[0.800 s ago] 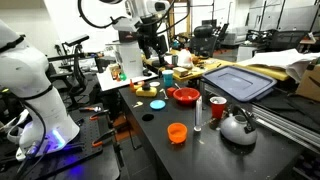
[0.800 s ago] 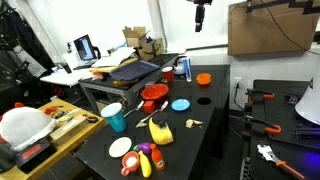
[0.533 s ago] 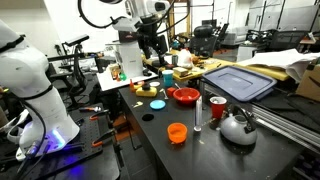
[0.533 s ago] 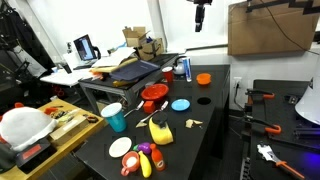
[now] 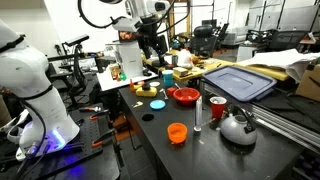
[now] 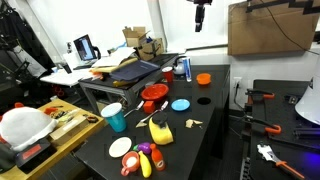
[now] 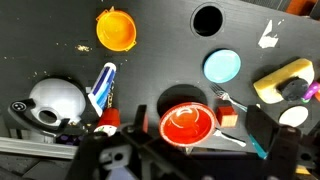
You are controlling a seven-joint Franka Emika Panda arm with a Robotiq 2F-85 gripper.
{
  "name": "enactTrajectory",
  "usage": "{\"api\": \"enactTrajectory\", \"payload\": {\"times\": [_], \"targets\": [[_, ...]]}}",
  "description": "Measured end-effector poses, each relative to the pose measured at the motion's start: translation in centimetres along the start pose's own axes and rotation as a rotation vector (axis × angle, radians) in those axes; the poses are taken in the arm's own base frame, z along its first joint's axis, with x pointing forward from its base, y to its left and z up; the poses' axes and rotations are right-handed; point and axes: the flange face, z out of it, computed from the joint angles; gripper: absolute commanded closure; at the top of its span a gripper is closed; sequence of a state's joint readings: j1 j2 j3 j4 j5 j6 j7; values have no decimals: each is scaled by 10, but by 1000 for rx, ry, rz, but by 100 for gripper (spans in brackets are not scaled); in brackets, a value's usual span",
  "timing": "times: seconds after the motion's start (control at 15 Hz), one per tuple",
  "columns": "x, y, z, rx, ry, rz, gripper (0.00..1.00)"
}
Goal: Move the orange bowl to the left
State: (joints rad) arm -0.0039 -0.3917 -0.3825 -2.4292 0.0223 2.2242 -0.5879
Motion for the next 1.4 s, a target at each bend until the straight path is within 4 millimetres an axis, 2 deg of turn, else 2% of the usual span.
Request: {"api": "enactTrajectory", "payload": {"times": [0.6, 1.4], "targets": [[-2, -2, 6, -3, -18, 9, 0], [-13, -42, 53, 31, -78, 154, 0]]}}
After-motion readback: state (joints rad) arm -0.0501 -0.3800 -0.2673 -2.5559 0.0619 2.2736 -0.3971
